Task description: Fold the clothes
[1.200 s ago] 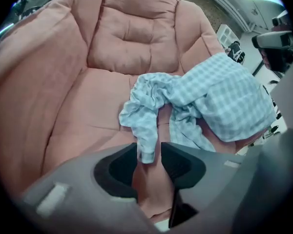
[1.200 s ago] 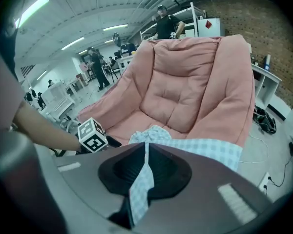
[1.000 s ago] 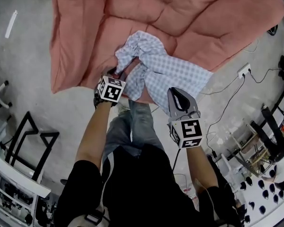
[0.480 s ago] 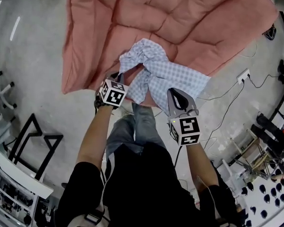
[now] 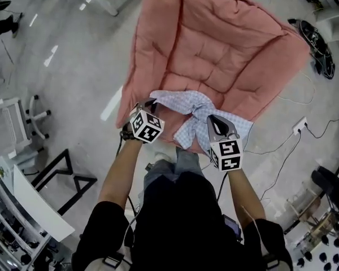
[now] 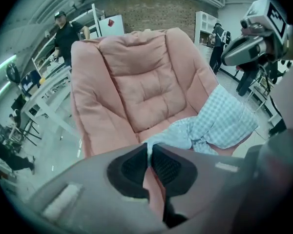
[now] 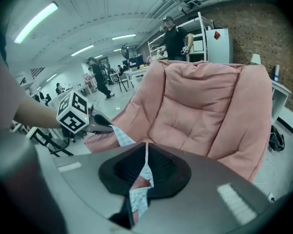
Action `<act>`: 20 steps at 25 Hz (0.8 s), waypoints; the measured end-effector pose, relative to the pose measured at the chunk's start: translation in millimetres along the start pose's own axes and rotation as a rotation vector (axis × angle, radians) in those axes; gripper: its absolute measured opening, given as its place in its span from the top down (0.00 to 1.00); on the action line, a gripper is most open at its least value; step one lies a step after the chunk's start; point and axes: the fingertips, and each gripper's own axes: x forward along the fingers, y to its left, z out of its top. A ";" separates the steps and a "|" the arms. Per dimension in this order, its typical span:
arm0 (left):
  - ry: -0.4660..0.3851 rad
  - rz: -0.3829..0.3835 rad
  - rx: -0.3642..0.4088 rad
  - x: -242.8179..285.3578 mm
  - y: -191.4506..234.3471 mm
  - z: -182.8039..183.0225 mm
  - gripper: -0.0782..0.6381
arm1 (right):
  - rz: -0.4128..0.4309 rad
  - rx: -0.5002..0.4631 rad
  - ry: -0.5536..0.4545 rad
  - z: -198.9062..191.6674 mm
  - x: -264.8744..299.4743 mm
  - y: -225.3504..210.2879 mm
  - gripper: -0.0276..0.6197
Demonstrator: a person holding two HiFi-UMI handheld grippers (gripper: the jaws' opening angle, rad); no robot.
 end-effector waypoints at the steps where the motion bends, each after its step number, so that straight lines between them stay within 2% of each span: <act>1: -0.010 0.012 0.018 -13.1 4.8 8.6 0.87 | 0.007 -0.002 -0.001 5.0 -3.8 1.8 0.93; 7: -0.066 0.103 0.160 -82.4 57.8 38.7 0.87 | 0.066 0.017 -0.001 27.4 4.4 26.9 0.93; 12: -0.128 0.143 0.185 -123.6 107.5 60.1 0.87 | 0.097 0.011 -0.001 55.1 24.7 45.2 0.93; 16: -0.168 0.138 0.209 -136.8 143.7 68.7 0.87 | 0.092 -0.003 -0.011 83.7 40.2 59.5 0.93; 20: -0.215 0.100 0.246 -140.7 174.9 68.5 0.87 | 0.049 0.001 -0.008 106.0 57.5 77.0 0.93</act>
